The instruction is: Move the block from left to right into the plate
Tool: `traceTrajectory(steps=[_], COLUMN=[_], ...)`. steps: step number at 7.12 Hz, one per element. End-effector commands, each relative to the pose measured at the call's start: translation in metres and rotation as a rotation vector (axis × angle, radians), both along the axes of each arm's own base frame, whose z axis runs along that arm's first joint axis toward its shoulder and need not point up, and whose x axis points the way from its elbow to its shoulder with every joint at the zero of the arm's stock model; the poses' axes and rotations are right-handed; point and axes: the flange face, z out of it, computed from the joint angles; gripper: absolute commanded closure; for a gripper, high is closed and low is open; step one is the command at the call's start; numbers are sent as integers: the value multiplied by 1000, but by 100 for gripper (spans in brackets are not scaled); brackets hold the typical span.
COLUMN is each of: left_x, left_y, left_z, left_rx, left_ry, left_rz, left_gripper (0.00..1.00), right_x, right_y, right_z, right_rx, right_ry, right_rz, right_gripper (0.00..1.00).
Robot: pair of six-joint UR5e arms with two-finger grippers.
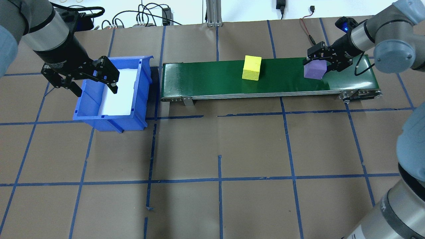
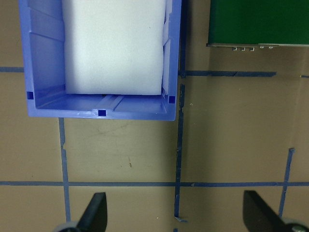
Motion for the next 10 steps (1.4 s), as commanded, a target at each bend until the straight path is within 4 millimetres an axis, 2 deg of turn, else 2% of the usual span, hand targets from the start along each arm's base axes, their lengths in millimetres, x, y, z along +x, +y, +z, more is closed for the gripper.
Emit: traceTrajectory(steps=[1, 2, 3, 4, 5, 6, 7, 8, 9, 10], left_x=[0, 0, 0, -1, -1, -1, -1, -2, -3, -3], left_y=[-2, -2, -2, -4, -4, -4, -5, -6, -6, -6], left_z=[-2, -2, -2, -4, -4, -4, -4, -7, -8, -8], left_rx=[-5, -7, -7, -2, -2, -2, -4, 2, 5, 5], left_ry=[1, 1, 1, 3, 3, 3, 3, 8, 10, 10], left_rz=[1, 0, 0, -5, -5, -5, -5, 0, 0, -3], left_gripper=[0, 0, 0, 0, 0, 0, 0, 0, 0, 0], right_x=[-13, -25, -38, -70, -118, -180, -233, -275, -309, -334], right_y=[3, 2, 2, 20, 45, 81, 119, 151, 181, 214], right_z=[1, 31, 53, 70, 75, 75, 63, 52, 40, 26], right_rx=[33, 3, -19, -6, 29, 77, 90, 96, 128, 162], right_ry=[141, 264, 326, 341, 375, 399, 382, 376, 392, 382], right_rz=[12, 38, 66, 35, 45, 39, 76, 82, 137, 142], right_gripper=[35, 58, 65, 67, 67, 67, 65, 65, 65, 64])
